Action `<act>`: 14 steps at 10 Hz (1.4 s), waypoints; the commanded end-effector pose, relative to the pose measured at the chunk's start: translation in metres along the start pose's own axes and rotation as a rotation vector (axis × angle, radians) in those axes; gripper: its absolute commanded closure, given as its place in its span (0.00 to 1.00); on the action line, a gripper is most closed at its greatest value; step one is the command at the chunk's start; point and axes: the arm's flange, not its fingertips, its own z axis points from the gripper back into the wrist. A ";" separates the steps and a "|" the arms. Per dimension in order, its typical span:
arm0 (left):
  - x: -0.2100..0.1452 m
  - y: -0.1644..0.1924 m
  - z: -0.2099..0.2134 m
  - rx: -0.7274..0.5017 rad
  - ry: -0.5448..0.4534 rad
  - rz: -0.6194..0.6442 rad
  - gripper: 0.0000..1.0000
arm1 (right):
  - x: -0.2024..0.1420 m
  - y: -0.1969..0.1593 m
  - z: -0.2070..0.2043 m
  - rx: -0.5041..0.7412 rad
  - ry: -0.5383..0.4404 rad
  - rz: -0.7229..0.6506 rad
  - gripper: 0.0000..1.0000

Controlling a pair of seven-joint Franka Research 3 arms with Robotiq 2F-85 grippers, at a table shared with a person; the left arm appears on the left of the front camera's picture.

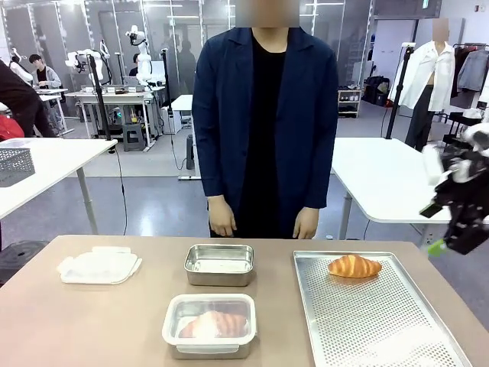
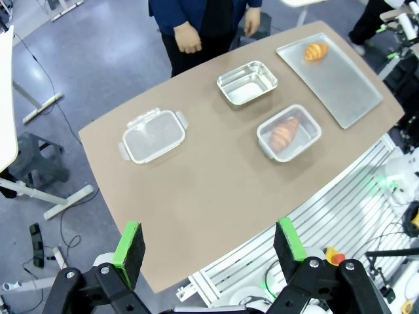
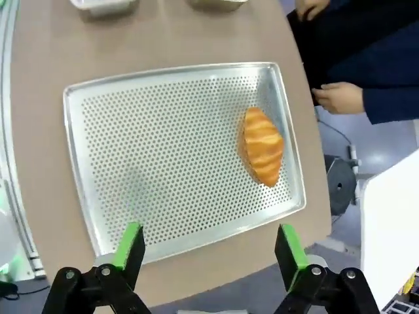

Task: Place the bread into the airtight container.
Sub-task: Pick up a Butter Roll and place it into an empty Airtight Container.

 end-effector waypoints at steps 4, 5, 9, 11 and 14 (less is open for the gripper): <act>0.001 0.000 0.001 -0.012 -0.004 -0.017 0.00 | 0.020 -0.012 -0.076 0.033 0.153 0.072 0.00; 0.001 0.000 0.001 -0.012 -0.004 -0.017 0.00 | 0.021 -0.011 -0.080 0.050 0.137 0.087 0.00; 0.001 0.000 0.001 -0.012 -0.004 -0.017 0.00 | 0.021 -0.008 -0.073 0.037 0.127 0.086 0.00; 0.001 0.000 0.001 -0.012 -0.004 -0.017 0.00 | 0.021 -0.008 -0.073 0.037 0.127 0.086 0.00; 0.001 0.000 0.001 -0.012 -0.004 -0.017 0.00 | 0.021 -0.008 -0.073 0.037 0.127 0.086 0.00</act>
